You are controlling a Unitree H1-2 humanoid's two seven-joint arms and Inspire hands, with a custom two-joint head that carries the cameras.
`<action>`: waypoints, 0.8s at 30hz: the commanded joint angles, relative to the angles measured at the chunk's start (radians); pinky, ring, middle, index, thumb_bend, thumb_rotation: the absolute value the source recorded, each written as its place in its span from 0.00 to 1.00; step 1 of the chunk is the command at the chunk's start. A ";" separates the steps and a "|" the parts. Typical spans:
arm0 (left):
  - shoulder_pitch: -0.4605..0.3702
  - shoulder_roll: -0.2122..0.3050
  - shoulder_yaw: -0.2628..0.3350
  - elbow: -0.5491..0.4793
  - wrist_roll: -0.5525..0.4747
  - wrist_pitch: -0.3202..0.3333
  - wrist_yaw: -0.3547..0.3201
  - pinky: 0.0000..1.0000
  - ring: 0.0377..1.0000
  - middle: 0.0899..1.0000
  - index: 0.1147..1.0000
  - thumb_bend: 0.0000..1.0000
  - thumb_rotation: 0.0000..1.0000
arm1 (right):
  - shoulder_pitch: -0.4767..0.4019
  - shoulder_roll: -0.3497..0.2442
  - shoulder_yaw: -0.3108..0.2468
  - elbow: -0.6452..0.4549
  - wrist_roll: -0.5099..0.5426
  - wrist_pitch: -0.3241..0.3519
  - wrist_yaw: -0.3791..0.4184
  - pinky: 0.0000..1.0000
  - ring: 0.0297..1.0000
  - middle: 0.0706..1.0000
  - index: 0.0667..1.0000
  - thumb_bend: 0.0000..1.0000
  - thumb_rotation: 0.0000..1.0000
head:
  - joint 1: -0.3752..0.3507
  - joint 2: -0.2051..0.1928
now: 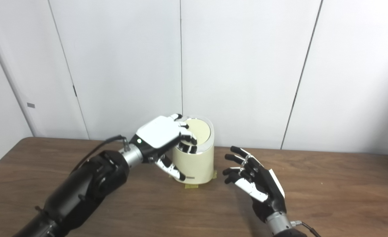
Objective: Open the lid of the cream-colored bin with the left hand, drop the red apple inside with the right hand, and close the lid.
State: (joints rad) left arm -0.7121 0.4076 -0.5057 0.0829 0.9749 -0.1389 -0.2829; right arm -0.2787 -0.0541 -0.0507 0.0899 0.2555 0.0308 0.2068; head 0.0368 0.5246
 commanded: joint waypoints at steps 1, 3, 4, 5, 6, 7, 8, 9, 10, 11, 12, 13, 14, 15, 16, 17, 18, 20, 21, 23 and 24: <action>-0.010 0.001 -0.025 -0.015 0.053 -0.011 -0.012 1.00 0.91 0.77 0.78 0.97 0.37 | -0.034 -0.001 0.001 -0.041 0.003 -0.016 -0.002 0.43 0.55 0.71 0.76 0.87 0.37 | 0.001 0.000; -0.004 -0.002 -0.030 -0.020 0.071 -0.011 -0.010 1.00 0.93 0.77 0.78 0.99 0.35 | -0.034 0.000 0.001 -0.043 -0.001 -0.014 -0.005 0.44 0.54 0.71 0.76 0.87 0.37 | 0.001 0.000; 0.000 -0.004 -0.032 -0.022 0.078 -0.013 -0.008 1.00 0.93 0.77 0.78 0.99 0.34 | -0.033 0.000 0.002 -0.044 -0.001 -0.014 -0.005 0.44 0.54 0.71 0.76 0.86 0.37 | 0.001 0.000; 0.002 -0.005 -0.032 -0.023 0.082 -0.014 -0.007 1.00 0.93 0.77 0.78 1.00 0.32 | -0.033 0.001 0.002 -0.045 0.000 -0.014 -0.006 0.44 0.54 0.71 0.76 0.86 0.37 | 0.001 0.000; 0.004 -0.007 -0.032 -0.027 0.084 -0.015 -0.009 1.00 0.93 0.77 0.77 1.00 0.31 | -0.033 0.000 0.002 -0.047 0.001 -0.013 -0.006 0.44 0.54 0.71 0.76 0.86 0.37 | 0.002 0.006; 0.006 -0.008 -0.031 -0.030 0.084 -0.016 -0.013 1.00 0.93 0.77 0.77 1.00 0.31 | -0.032 0.000 0.002 -0.049 0.003 -0.010 -0.006 0.44 0.54 0.71 0.76 0.86 0.37 | 0.002 0.006; 0.006 -0.008 -0.028 -0.034 0.081 -0.016 -0.018 1.00 0.93 0.77 0.76 1.00 0.30 | -0.032 0.000 0.002 -0.051 0.004 -0.009 -0.006 0.44 0.55 0.71 0.76 0.86 0.37 | 0.002 0.007; 0.008 -0.007 -0.023 -0.038 0.077 -0.017 -0.015 1.00 0.93 0.77 0.76 1.00 0.31 | -0.032 -0.001 0.002 -0.052 0.005 -0.008 -0.005 0.44 0.55 0.71 0.76 0.86 0.37 | 0.002 0.007; 0.008 -0.007 -0.015 -0.044 0.070 -0.015 -0.015 1.00 0.92 0.76 0.76 0.99 0.32 | -0.032 -0.002 0.001 -0.052 0.008 -0.008 -0.003 0.44 0.54 0.71 0.76 0.86 0.37 | 0.002 0.007; 0.009 -0.007 -0.003 -0.052 0.057 -0.013 -0.013 1.00 0.92 0.76 0.77 0.98 0.33 | -0.032 -0.002 0.001 -0.051 0.009 -0.008 -0.003 0.44 0.54 0.71 0.76 0.86 0.37 | 0.003 0.008; 0.010 -0.009 0.014 -0.060 0.036 -0.011 -0.008 1.00 0.91 0.76 0.77 0.97 0.33 | -0.032 -0.001 0.000 -0.051 0.007 -0.007 -0.006 0.44 0.54 0.71 0.76 0.86 0.37 | 0.004 0.008; 0.013 -0.013 0.035 -0.067 0.008 -0.009 -0.002 1.00 0.91 0.76 0.78 0.95 0.34 | -0.032 0.000 0.000 -0.051 0.004 -0.007 -0.009 0.44 0.54 0.71 0.76 0.86 0.37 | 0.004 0.008; 0.015 -0.016 0.049 -0.071 -0.011 -0.009 0.002 1.00 0.90 0.77 0.78 0.94 0.34 | -0.032 0.000 0.000 -0.050 0.002 -0.007 -0.010 0.44 0.54 0.71 0.76 0.86 0.37 | 0.004 0.008; 0.023 -0.029 0.083 -0.082 -0.054 0.002 0.013 1.00 0.90 0.77 0.78 0.93 0.35 | -0.033 0.000 -0.001 -0.048 0.005 -0.009 -0.009 0.44 0.54 0.70 0.76 0.86 0.37 | 0.003 0.008; 0.030 -0.042 0.116 -0.091 -0.100 0.013 0.019 1.00 0.90 0.78 0.78 0.89 0.35 | -0.033 -0.001 -0.001 -0.045 0.006 -0.012 -0.007 0.43 0.54 0.71 0.76 0.86 0.37 | 0.003 0.008; 0.035 -0.052 0.138 -0.098 -0.130 0.020 0.021 1.00 0.90 0.79 0.78 0.88 0.35 | -0.033 -0.002 -0.001 -0.043 0.007 -0.014 -0.005 0.43 0.54 0.71 0.76 0.86 0.37 | 0.003 0.007; 0.045 -0.072 0.188 -0.104 -0.213 0.033 0.026 1.00 0.90 0.79 0.79 0.87 0.34 | -0.034 -0.003 -0.002 -0.039 0.006 -0.017 -0.005 0.43 0.54 0.71 0.76 0.86 0.37 | 0.004 0.006; 0.059 -0.100 0.256 -0.105 -0.323 0.035 0.037 0.87 0.89 0.83 0.81 0.85 0.33 | -0.034 -0.004 -0.003 -0.035 0.005 -0.020 -0.006 0.43 0.53 0.70 0.76 0.86 0.37 | 0.004 0.005; 0.070 -0.113 0.300 -0.105 -0.379 0.026 0.056 0.83 0.89 0.83 0.81 0.85 0.33 | -0.035 -0.005 -0.004 -0.033 0.007 -0.021 -0.004 0.43 0.53 0.70 0.75 0.85 0.37 | 0.005 0.006; 0.088 -0.131 0.362 -0.104 -0.447 0.013 0.086 0.73 0.88 0.88 0.86 0.80 0.34 | -0.035 -0.006 -0.006 -0.033 0.012 -0.019 -0.001 0.43 0.54 0.70 0.75 0.85 0.36 | 0.005 0.006; 0.106 -0.144 0.397 -0.105 -0.494 0.013 0.104 0.72 0.88 0.89 0.87 0.79 0.34 | -0.035 -0.008 -0.006 -0.031 0.010 -0.022 0.000 0.43 0.54 0.70 0.75 0.85 0.36 | 0.006 0.006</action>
State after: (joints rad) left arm -0.5887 0.2634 -0.1453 0.0133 0.5341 -0.1130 -0.2306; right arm -0.2766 -0.0550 -0.0511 0.0765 0.2518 0.0356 0.1972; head 0.0414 0.5292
